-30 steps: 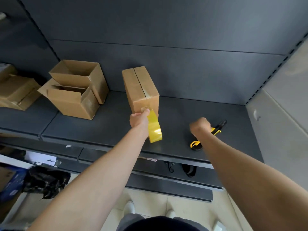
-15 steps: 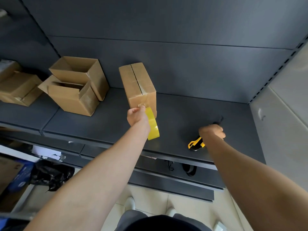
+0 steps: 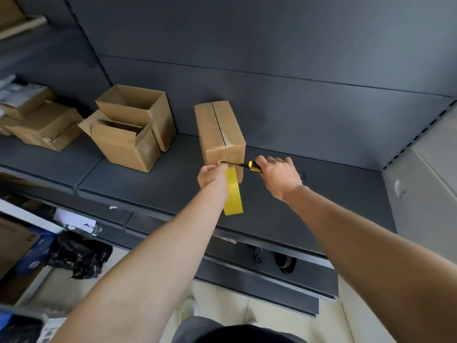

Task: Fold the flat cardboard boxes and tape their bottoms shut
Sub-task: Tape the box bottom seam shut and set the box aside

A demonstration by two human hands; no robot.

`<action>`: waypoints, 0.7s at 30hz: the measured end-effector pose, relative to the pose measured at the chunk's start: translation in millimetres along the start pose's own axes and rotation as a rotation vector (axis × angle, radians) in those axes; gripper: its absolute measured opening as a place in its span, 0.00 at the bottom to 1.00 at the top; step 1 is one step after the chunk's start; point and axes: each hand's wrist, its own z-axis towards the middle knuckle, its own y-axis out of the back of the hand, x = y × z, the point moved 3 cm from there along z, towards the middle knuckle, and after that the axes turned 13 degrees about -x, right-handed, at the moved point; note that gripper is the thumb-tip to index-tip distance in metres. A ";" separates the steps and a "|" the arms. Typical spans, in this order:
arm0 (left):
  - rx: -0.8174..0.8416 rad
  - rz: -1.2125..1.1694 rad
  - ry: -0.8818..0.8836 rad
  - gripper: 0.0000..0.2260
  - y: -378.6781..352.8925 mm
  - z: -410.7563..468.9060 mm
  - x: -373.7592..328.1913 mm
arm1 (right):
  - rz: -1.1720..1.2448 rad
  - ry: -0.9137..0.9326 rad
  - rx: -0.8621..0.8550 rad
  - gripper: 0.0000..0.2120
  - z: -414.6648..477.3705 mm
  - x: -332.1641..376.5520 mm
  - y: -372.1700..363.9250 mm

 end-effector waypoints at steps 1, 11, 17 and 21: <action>0.018 0.019 0.011 0.13 0.9 0.2 -1.3 | -0.022 -0.001 0.012 0.18 2.7 3.2 -0.7; 0.119 0.161 0.108 0.21 16.9 9.8 -13.0 | -0.099 -0.006 0.097 0.30 12.9 26.2 -5.1; 0.166 0.241 0.132 0.18 17.7 14.4 -17.9 | -0.119 -0.032 0.142 0.32 13.3 27.2 -6.4; 0.224 0.349 0.095 0.15 20.7 18.7 -26.8 | -0.171 -0.055 0.195 0.33 8.3 17.8 -13.9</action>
